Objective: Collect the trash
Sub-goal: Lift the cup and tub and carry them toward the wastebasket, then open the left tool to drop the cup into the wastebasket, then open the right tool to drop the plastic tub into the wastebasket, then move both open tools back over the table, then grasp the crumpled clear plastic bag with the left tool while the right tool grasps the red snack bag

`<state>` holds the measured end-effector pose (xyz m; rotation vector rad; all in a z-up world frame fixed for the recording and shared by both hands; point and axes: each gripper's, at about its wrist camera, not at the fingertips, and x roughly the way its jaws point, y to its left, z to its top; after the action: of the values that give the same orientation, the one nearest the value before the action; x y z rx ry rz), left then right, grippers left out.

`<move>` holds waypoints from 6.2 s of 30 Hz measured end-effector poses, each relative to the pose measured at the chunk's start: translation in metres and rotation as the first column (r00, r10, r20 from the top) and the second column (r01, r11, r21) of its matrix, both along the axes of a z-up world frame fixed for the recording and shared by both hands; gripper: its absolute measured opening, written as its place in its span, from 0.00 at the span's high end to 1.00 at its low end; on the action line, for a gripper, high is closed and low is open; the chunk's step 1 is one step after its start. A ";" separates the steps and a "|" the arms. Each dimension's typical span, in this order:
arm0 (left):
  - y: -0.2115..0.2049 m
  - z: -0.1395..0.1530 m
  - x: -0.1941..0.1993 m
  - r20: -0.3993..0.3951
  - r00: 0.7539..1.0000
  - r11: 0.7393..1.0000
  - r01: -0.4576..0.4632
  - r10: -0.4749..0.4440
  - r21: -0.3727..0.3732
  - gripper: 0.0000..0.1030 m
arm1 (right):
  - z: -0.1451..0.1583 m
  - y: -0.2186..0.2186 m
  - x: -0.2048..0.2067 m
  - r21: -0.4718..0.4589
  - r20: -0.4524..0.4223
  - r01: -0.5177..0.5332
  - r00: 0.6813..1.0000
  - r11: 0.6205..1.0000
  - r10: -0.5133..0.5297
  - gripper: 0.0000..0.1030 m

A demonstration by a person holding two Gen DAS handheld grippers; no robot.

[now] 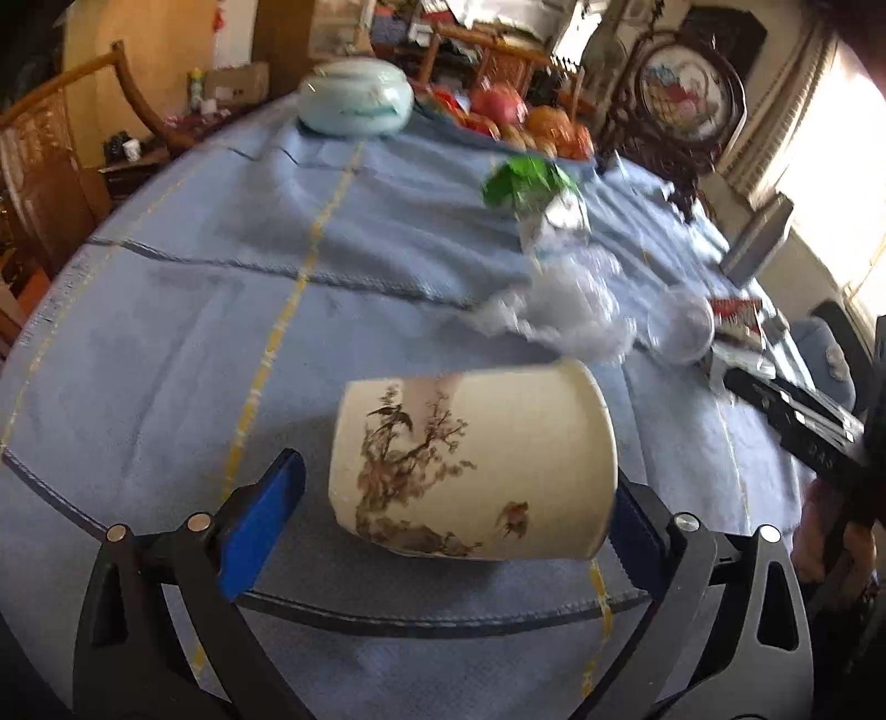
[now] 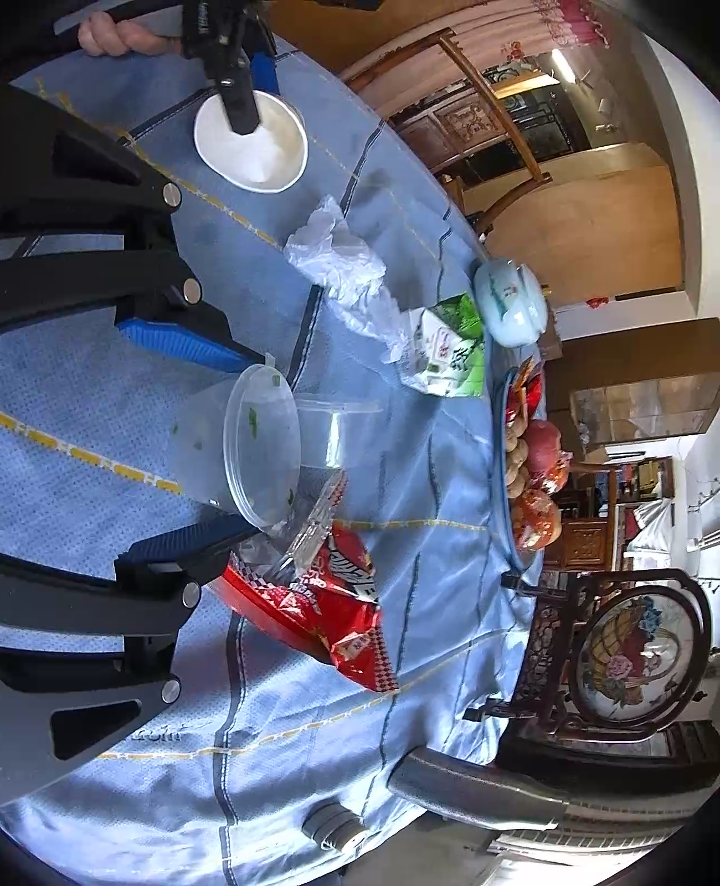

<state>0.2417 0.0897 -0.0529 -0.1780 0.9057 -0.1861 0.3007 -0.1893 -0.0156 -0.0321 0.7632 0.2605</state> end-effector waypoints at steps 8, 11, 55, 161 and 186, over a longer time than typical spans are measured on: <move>-0.010 0.014 -0.018 0.117 0.993 0.998 0.014 -0.022 0.063 0.22 | 0.006 0.005 -0.007 -0.009 0.041 -0.023 0.999 1.000 0.023 0.49; -0.010 0.021 -0.026 0.169 0.986 0.997 -0.005 -0.007 0.071 0.22 | 0.009 0.002 -0.009 0.006 0.054 -0.023 0.998 1.000 0.022 0.49; 0.168 0.054 -0.296 0.257 0.768 0.778 -0.623 0.587 0.084 0.22 | 0.057 0.107 -0.139 0.209 0.212 -0.385 0.915 0.899 0.343 0.49; -0.063 0.038 0.026 0.052 0.998 0.994 0.023 -0.029 0.103 0.06 | 0.059 -0.047 -0.022 0.203 0.152 0.147 0.972 0.968 -0.180 0.09; -0.097 -0.002 0.096 -0.019 0.992 0.986 0.128 -0.127 0.111 0.65 | 0.013 -0.071 0.010 0.203 0.001 0.262 0.963 0.943 -0.268 0.08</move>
<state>0.3378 -0.0077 -0.0546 -0.0171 0.9377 -0.2526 0.3111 -0.2608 -0.0023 0.2575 0.7004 0.0788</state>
